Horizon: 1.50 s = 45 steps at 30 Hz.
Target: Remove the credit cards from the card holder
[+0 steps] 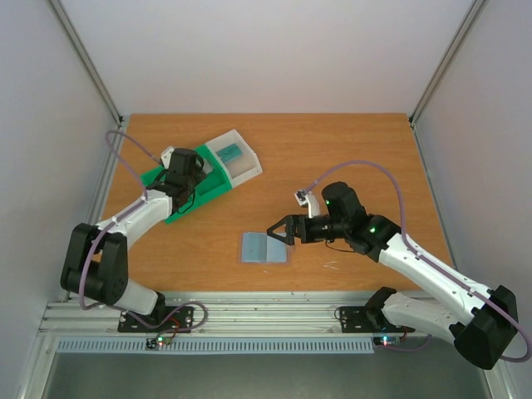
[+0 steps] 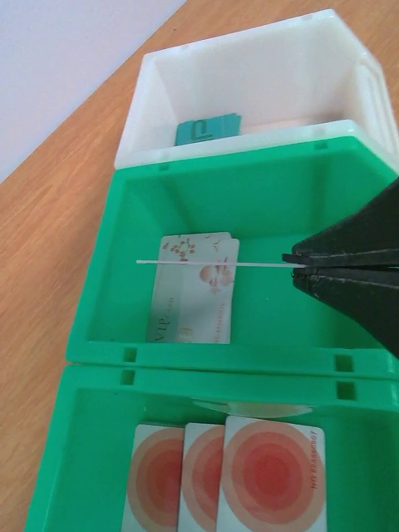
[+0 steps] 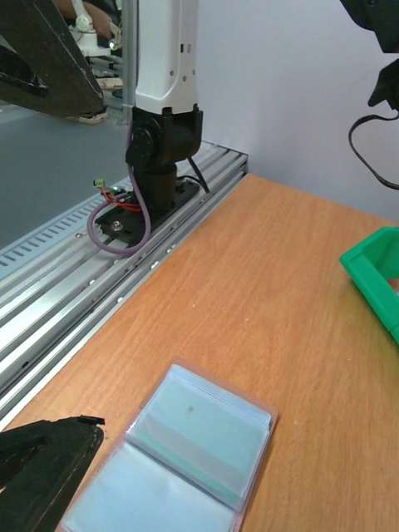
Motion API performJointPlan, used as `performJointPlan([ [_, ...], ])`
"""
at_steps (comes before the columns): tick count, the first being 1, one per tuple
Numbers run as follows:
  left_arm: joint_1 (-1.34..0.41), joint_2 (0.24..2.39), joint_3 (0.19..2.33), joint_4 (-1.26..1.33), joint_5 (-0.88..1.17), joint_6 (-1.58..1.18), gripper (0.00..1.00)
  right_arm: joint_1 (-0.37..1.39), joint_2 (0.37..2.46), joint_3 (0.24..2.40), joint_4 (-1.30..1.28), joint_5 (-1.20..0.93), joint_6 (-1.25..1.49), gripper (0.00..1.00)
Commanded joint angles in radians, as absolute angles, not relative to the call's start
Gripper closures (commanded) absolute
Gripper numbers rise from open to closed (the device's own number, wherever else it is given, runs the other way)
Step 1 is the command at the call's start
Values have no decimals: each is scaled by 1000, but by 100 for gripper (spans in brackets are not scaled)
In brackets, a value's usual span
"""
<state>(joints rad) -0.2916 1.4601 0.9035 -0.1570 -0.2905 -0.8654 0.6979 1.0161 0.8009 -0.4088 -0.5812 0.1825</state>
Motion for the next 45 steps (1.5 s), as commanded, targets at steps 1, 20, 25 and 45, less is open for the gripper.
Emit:
performJointPlan([
  [1,-277,1515,955,-15,-329,-875,100,703,1025,836,-406,-562,154,2],
  [20,-248,1692,1017,89,-300,-855,100,702,1064,879,-445,-499,126,1],
  [25,-247,1724,1024,91,-307,-868,100,702,1062,883,-457,-490,121,2],
  [45,-246,1784,1055,53,-308,-893,92,702,1051,886,-486,-473,104,2],
])
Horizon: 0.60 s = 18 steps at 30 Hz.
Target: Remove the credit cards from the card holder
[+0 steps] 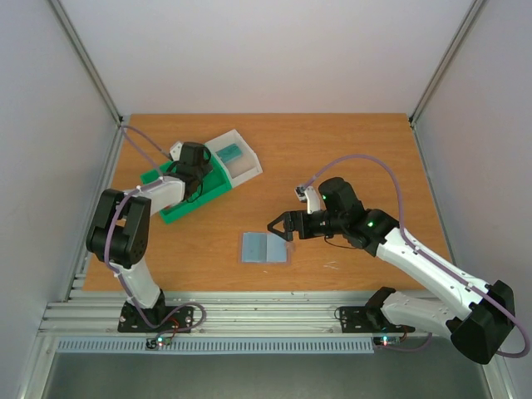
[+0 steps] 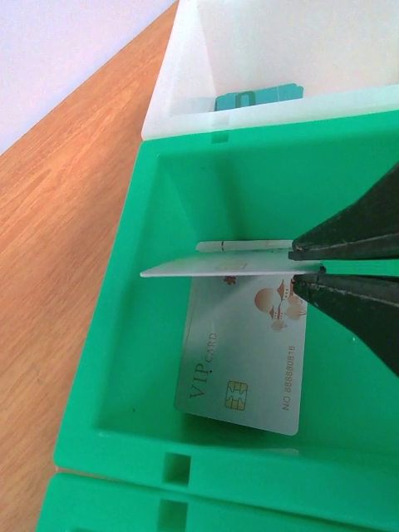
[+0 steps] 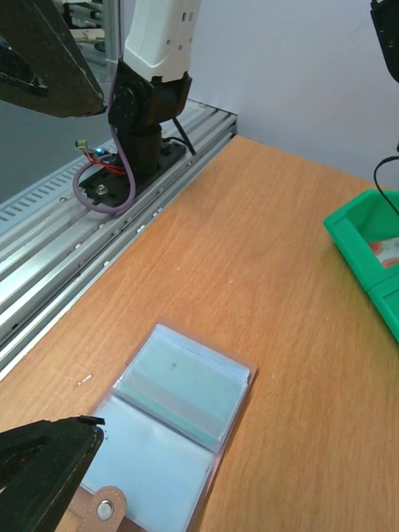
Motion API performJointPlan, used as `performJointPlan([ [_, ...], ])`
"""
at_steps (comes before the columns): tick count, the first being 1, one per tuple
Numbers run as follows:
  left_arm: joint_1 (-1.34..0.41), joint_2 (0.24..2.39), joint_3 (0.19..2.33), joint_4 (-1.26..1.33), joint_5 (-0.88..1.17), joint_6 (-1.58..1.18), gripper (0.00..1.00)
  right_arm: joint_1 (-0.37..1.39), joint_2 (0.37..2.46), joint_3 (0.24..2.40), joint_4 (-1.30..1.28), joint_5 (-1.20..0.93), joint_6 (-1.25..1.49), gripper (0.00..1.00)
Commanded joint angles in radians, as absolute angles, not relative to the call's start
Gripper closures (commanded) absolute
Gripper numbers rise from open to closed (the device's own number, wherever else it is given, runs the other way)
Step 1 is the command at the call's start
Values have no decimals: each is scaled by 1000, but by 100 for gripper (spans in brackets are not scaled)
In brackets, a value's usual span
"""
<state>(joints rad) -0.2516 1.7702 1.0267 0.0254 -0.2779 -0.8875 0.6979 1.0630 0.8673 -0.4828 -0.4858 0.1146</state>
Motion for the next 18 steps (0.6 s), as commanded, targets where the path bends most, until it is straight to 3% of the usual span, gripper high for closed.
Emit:
performJointPlan([
  [1,-246,1785,1057,49,-311,-893,91,702,1053,882,-483,-474,106,2],
  [18,-246,1777,1087,-29,-321,-867,85,702,1058,883,-482,-490,112,1],
])
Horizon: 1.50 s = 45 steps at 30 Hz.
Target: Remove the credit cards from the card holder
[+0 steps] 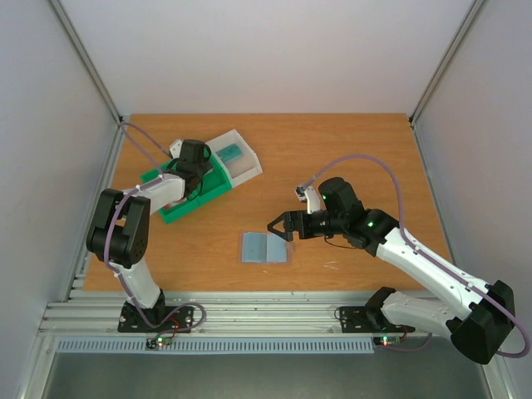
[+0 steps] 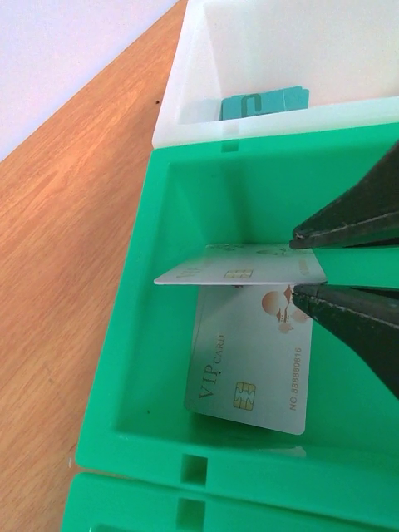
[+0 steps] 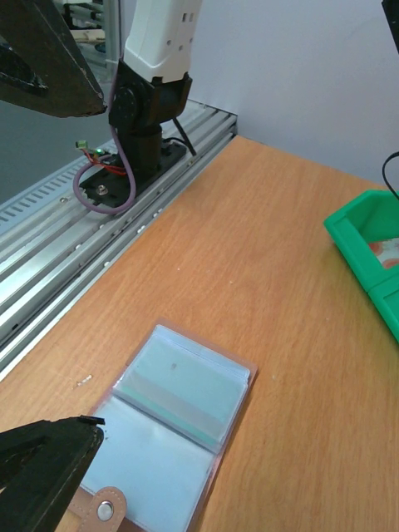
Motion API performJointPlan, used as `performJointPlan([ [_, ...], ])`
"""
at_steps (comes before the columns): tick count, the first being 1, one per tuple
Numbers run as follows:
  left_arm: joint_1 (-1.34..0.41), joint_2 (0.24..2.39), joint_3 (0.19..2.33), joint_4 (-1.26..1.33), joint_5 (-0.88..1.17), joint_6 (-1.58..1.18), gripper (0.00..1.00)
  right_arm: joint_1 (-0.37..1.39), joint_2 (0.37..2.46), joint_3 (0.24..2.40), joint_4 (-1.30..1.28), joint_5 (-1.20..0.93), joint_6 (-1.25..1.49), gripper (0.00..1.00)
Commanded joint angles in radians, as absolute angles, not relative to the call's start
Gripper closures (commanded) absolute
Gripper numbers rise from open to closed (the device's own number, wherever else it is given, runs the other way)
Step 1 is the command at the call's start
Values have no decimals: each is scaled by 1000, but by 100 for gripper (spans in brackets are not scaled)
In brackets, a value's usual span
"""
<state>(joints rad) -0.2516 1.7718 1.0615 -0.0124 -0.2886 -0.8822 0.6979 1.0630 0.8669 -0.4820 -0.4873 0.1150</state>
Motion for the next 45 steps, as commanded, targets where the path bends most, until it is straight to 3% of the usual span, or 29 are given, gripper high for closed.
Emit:
performJointPlan([
  [1,-247,1775,1088,-34,-321,-865,85,703,1057,884,-483,-490,112,2],
  [5,-247,1757,1095,-57,-319,-854,82,702,1052,886,-492,-492,112,1],
  [12,-247,1703,1094,-114,-329,-831,62,702,1044,886,-505,-499,123,1],
  [19,-246,1637,1102,-193,-297,-752,50,702,1009,873,-513,-489,150,2],
  [24,-247,1553,1110,-301,-142,-644,39,702,1007,865,-550,-453,181,2],
  [31,-247,1449,1088,-499,170,-528,32,702,1057,843,-537,-462,233,2],
  [36,-249,1388,978,-503,408,-523,37,703,1103,803,-460,-507,281,16],
  [40,-270,1329,874,-455,506,-560,39,706,1148,767,-410,-487,312,46],
  [45,-347,1301,766,-344,611,-627,42,707,1249,741,-337,-483,328,65],
])
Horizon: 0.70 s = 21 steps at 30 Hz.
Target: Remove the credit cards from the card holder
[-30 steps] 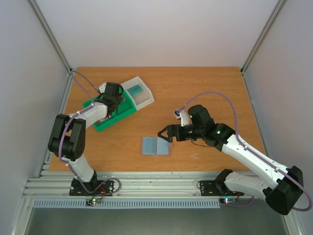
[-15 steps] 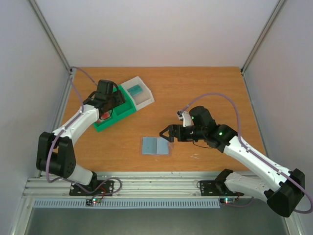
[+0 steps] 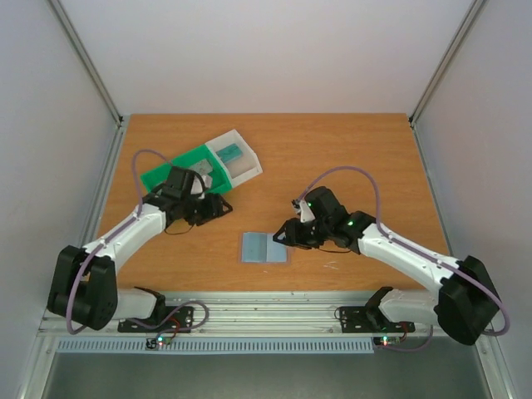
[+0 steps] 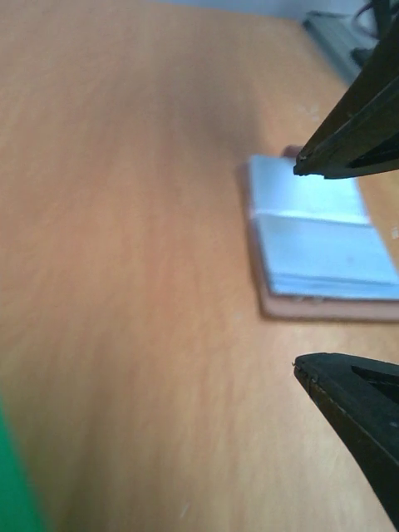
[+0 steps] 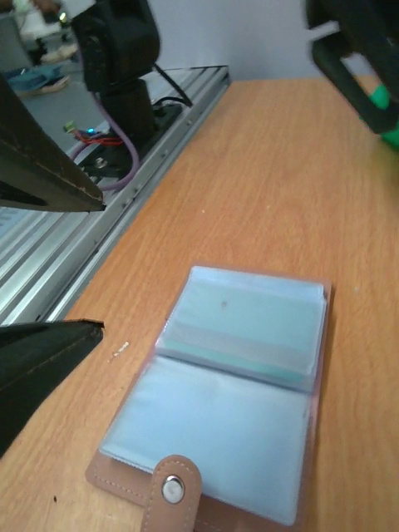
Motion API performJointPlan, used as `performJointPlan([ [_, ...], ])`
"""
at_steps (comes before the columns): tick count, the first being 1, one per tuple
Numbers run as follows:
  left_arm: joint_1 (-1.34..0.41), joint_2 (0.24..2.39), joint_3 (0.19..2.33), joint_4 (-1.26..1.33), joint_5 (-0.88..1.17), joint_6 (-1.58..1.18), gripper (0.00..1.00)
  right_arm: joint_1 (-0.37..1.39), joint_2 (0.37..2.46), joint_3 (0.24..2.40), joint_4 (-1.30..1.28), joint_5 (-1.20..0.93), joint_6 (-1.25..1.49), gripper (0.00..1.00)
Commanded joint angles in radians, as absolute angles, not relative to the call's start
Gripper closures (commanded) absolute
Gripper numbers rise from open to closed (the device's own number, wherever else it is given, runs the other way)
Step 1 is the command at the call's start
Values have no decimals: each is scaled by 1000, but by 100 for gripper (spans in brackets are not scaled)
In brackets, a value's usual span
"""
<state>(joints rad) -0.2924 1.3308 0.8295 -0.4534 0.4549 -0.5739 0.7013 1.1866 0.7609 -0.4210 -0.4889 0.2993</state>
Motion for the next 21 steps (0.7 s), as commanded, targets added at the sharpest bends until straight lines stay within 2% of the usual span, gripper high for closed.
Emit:
performJointPlan([
  [1,-370,1303,755,-334,616,-648,43,709,1274,743,-323,-486,331,68],
  [4,-435,1313,738,-329,603,-660,43,709,1334,743,-279,-496,345,72],
  [21,-460,1392,511,117,700,-866,43,738,1611,784,-158,-528,370,72],
])
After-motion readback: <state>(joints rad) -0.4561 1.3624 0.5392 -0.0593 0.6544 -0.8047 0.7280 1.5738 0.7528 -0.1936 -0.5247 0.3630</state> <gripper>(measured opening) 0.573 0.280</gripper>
